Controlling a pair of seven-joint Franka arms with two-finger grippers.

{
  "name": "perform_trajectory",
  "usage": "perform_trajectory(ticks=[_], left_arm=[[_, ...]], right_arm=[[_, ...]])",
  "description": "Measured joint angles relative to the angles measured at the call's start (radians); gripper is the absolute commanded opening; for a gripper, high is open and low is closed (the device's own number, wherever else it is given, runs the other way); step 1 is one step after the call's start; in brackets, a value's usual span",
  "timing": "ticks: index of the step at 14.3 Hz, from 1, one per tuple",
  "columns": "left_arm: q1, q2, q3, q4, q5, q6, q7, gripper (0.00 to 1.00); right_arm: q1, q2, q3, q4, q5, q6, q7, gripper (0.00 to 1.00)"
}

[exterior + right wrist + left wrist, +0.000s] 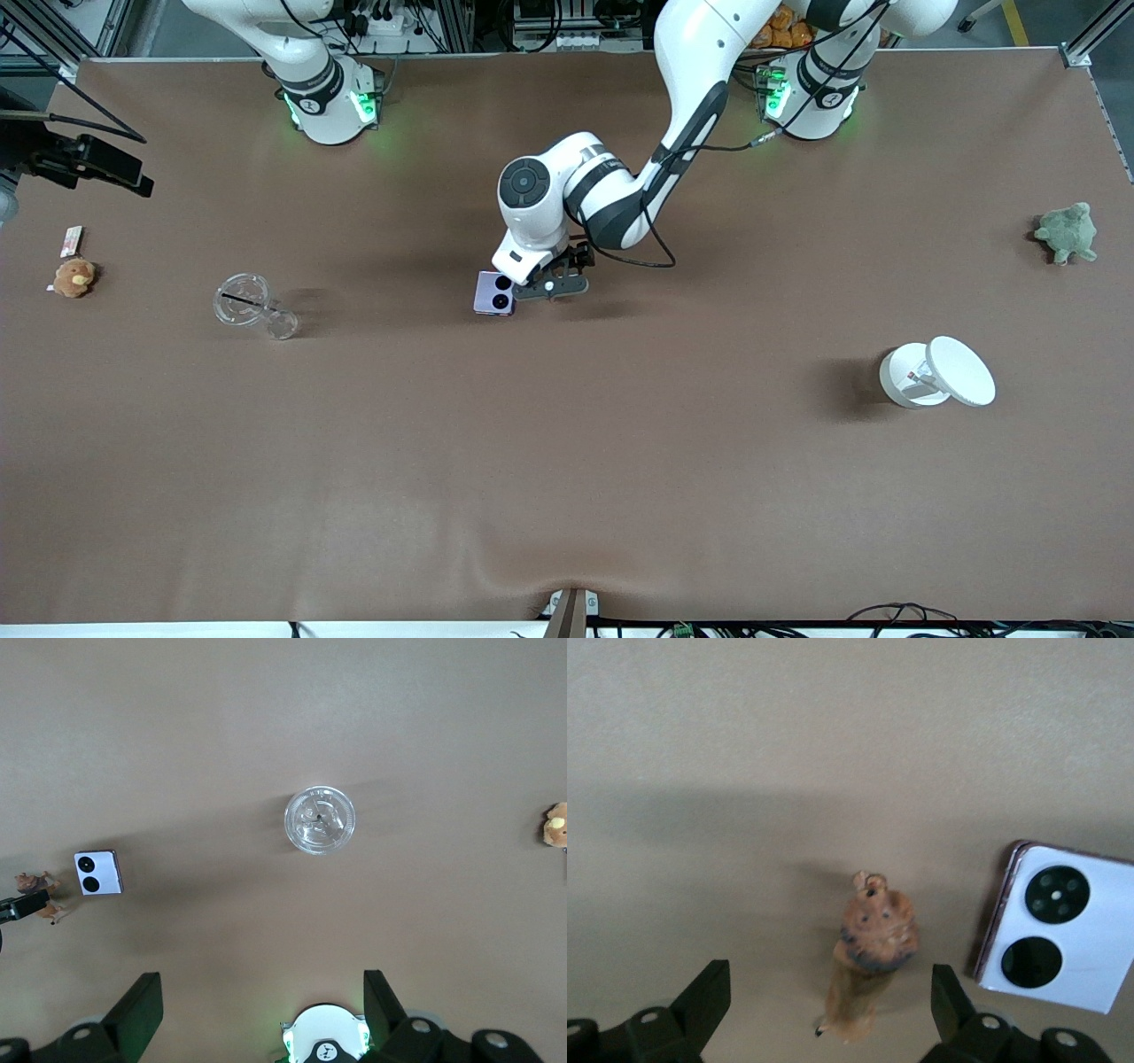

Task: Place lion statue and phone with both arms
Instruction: 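Close the left gripper on the lion figurine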

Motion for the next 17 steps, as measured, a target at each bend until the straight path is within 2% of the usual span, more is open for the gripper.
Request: perform_trajectory(ticks=[3, 4, 5, 6, 8, 11, 17], left_arm=[[0.0, 0.028, 0.008, 0.013, 0.0, 0.039, 0.0, 1.0], [0.0, 0.038, 0.01, 0.019, 0.0, 0.041, -0.002, 0.96], [0.0, 0.047, 0.011, 0.024, 0.0, 0.045, -0.006, 0.59], [0.0, 0.055, 0.012, 0.029, 0.0, 0.053, -0.009, 0.37], [0.0, 0.061, 0.013, 0.034, 0.0, 0.06, -0.01, 0.18], [0.0, 0.062, 0.013, 0.037, 0.0, 0.06, -0.01, 0.01], [0.001, 0.047, 0.015, 0.065, 0.0, 0.045, -0.022, 0.0]], right_arm=[[0.0, 0.0, 0.0, -0.001, 0.0, -0.002, 0.0, 1.0], [0.0, 0.0, 0.0, -0.001, 0.0, -0.006, 0.0, 1.0], [0.0, 0.0, 0.0, -0.001, 0.0, -0.009, 0.0, 1.0], [0.0, 0.0, 0.0, -0.001, 0.0, -0.011, 0.0, 1.0], [0.0, 0.0, 0.0, -0.001, 0.0, -0.013, 0.0, 1.0], [0.0, 0.0, 0.0, -0.001, 0.0, -0.013, 0.0, 1.0], [0.0, 0.01, 0.0, -0.002, 0.0, -0.013, 0.0, 1.0]])
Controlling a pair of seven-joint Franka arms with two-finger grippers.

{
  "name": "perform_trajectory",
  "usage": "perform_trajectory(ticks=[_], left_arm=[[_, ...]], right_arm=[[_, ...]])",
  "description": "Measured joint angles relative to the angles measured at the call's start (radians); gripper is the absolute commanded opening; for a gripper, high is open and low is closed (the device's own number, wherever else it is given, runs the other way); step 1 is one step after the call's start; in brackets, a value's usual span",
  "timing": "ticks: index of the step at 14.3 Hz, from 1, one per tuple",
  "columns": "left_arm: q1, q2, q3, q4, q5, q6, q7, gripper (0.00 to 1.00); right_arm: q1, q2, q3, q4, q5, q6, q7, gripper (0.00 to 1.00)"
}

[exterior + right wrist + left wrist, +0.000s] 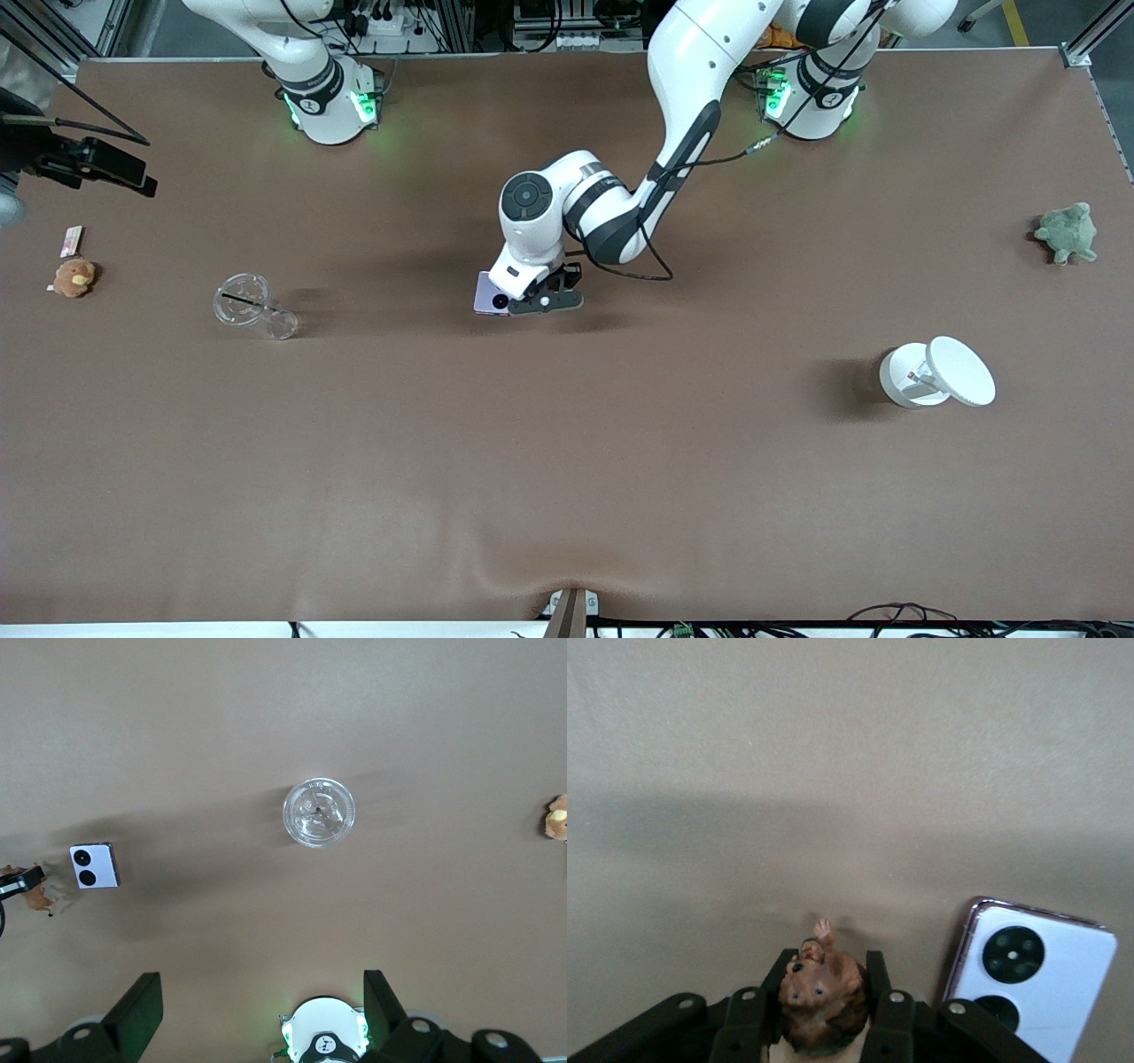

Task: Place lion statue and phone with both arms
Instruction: 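Close the left gripper on the lion figurine, then lift the lion with the left gripper while the right gripper reaches the phone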

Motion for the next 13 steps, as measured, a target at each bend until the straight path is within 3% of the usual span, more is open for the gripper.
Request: perform_trajectory(ticks=[6, 13], left_arm=[[0.048, -0.164, 0.011, 0.019, 0.0, -0.151, -0.014, 0.0], [0.297, -0.389, 0.025, 0.02, 0.003, -0.313, -0.015, 0.0]], right_arm=[[0.0, 0.027, 0.0, -0.001, 0.001, 0.002, -0.001, 1.0], [0.069, 0.196, 0.012, 0.001, 0.013, 0.067, 0.005, 1.0]])
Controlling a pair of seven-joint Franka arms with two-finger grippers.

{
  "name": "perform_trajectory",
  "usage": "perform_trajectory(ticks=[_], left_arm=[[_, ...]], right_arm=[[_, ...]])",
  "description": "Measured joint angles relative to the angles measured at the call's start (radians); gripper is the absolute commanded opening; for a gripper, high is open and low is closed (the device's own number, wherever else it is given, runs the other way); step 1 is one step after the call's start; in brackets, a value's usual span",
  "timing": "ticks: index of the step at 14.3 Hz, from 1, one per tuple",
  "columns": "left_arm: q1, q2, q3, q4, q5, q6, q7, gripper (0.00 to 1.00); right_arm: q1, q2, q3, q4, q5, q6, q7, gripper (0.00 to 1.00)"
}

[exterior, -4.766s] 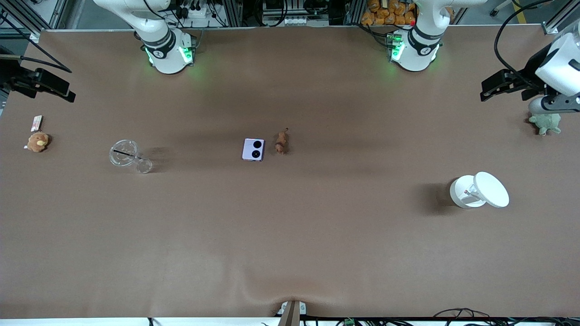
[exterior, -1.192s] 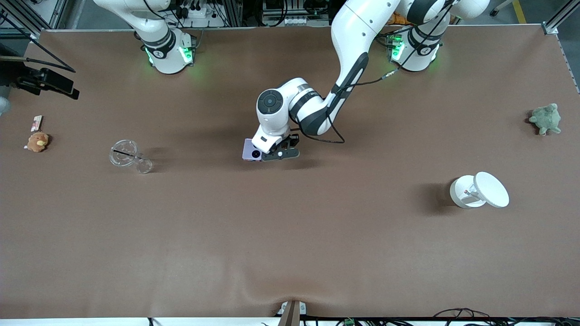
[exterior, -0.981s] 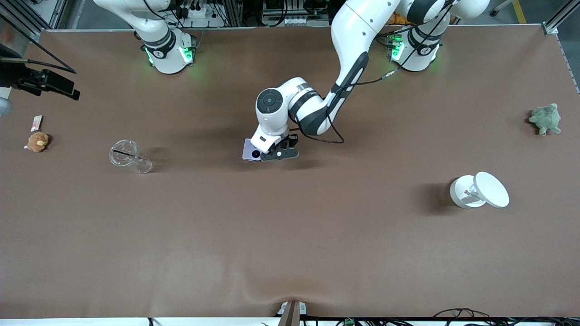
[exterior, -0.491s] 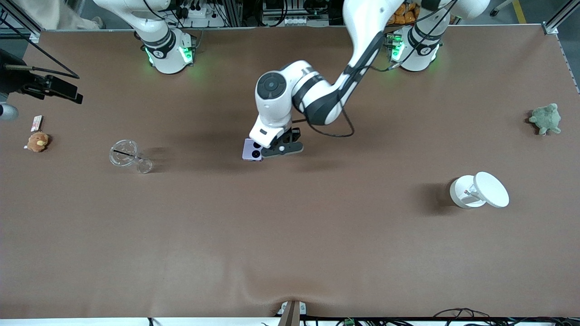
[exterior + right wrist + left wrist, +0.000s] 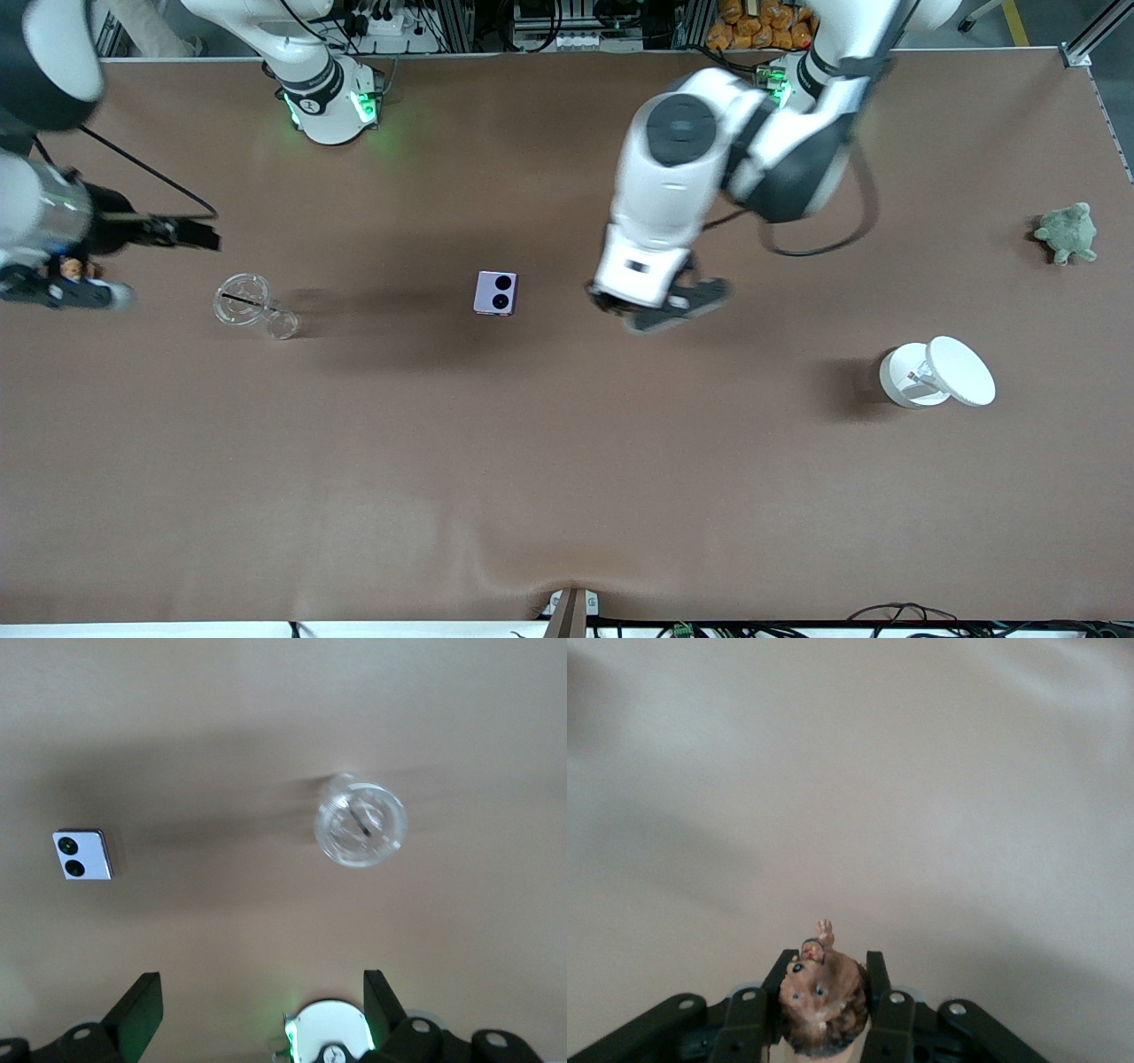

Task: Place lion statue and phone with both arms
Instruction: 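Lift the lion with the left gripper while the right gripper reaches the phone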

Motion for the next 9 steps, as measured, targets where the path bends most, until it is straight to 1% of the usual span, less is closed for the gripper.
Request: perform_trajectory(ticks=[2, 4, 6, 7, 9], left_arm=[[0.061, -0.006, 0.029, -0.009, 0.028, -0.015, -0.018, 0.0], [0.091, 0.013, 0.074, -0.027, 0.065, -0.016, -0.041, 0.0], [0.114, 0.062, 0.111, -0.042, 0.087, -0.016, -0.054, 0.0], [0.128, 0.095, 0.124, -0.045, 0.105, -0.015, -0.056, 0.0], [0.159, 0.166, 0.13, -0.047, 0.177, -0.012, -0.052, 0.01]], right_arm=[[0.044, 0.019, 0.002, 0.001, 0.013, 0.026, 0.055, 1.0], [0.084, 0.034, 0.004, -0.001, 0.037, 0.053, 0.144, 1.0], [0.126, 0.056, 0.006, -0.011, 0.069, 0.095, 0.23, 1.0], [0.143, 0.067, 0.006, -0.025, 0.103, 0.125, 0.27, 1.0], [0.168, 0.085, 0.007, -0.083, 0.163, 0.221, 0.313, 1.0]])
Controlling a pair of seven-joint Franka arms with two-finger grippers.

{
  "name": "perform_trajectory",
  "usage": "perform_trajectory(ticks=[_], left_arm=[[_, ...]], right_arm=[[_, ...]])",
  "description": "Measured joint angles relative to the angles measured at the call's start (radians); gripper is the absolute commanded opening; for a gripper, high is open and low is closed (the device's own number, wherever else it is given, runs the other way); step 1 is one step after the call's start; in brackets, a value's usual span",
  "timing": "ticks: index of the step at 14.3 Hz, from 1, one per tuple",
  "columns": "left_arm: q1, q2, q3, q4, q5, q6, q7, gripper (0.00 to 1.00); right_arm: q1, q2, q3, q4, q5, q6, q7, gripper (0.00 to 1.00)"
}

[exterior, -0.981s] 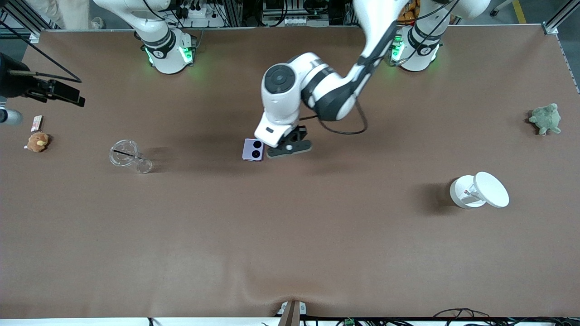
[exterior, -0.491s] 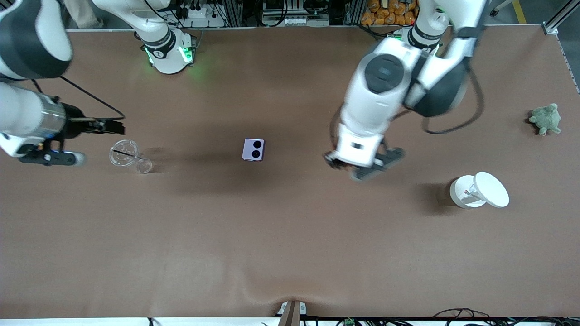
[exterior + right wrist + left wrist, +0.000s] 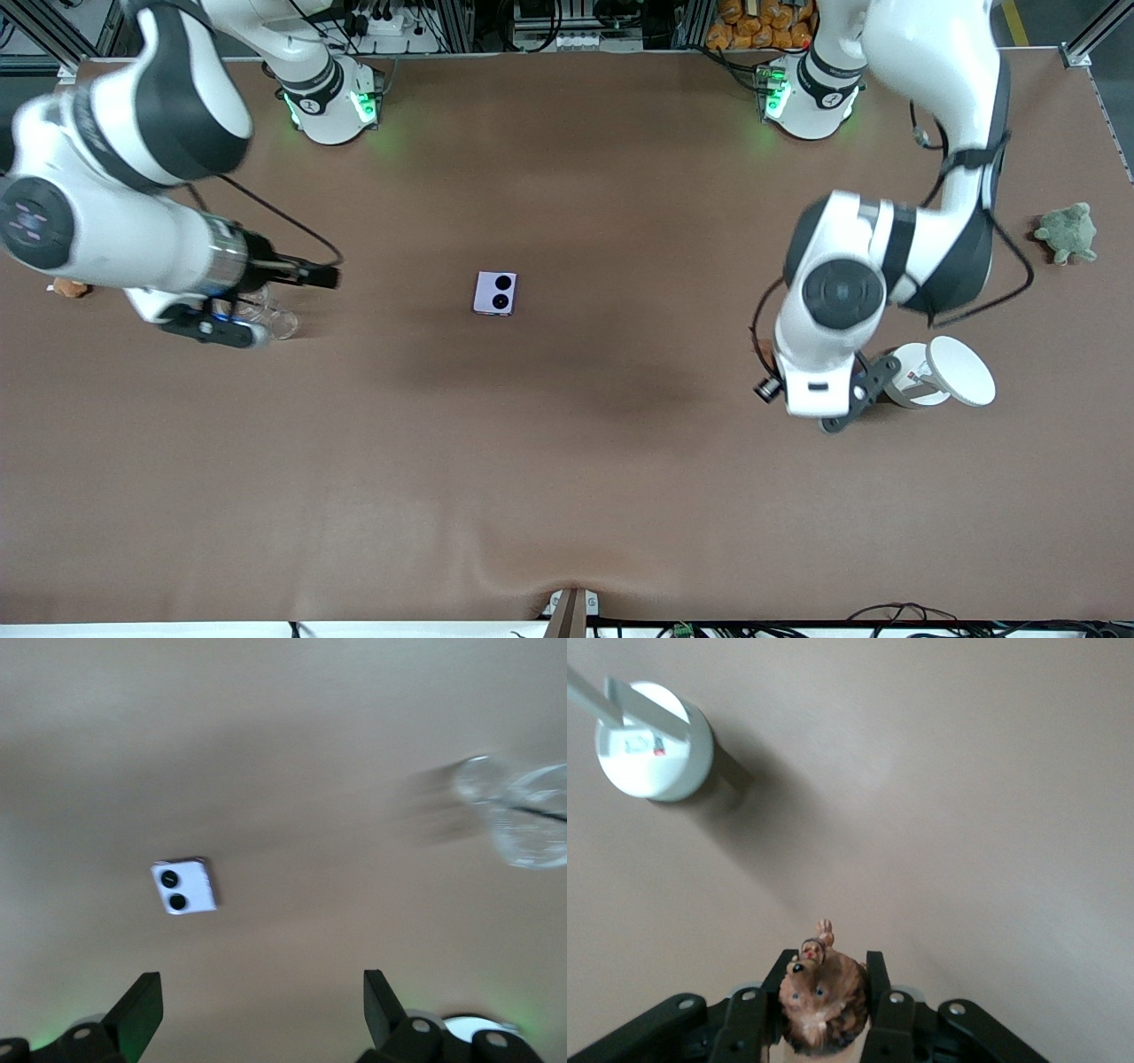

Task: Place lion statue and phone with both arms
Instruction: 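Lift the lion with the left gripper while the right gripper reaches the phone, then carry the lion toward the lamp while the right gripper lowers onto the phone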

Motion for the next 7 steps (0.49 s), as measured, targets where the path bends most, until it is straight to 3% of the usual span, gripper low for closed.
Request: perform_trajectory(ticks=[3, 7], left_arm=[[0.01, 0.093, -0.002, 0.0, 0.128, 0.005, 0.114, 0.01], [0.034, 0.143, 0.0, 0.001, 0.147, 0.077, 0.312, 0.01]], right_arm=[[0.067, 0.013, 0.001, -0.095, 0.014, 0.149, 0.009, 1.0], [0.161, 0.016, 0.001, -0.217, 0.015, 0.308, 0.024, 1.0]])
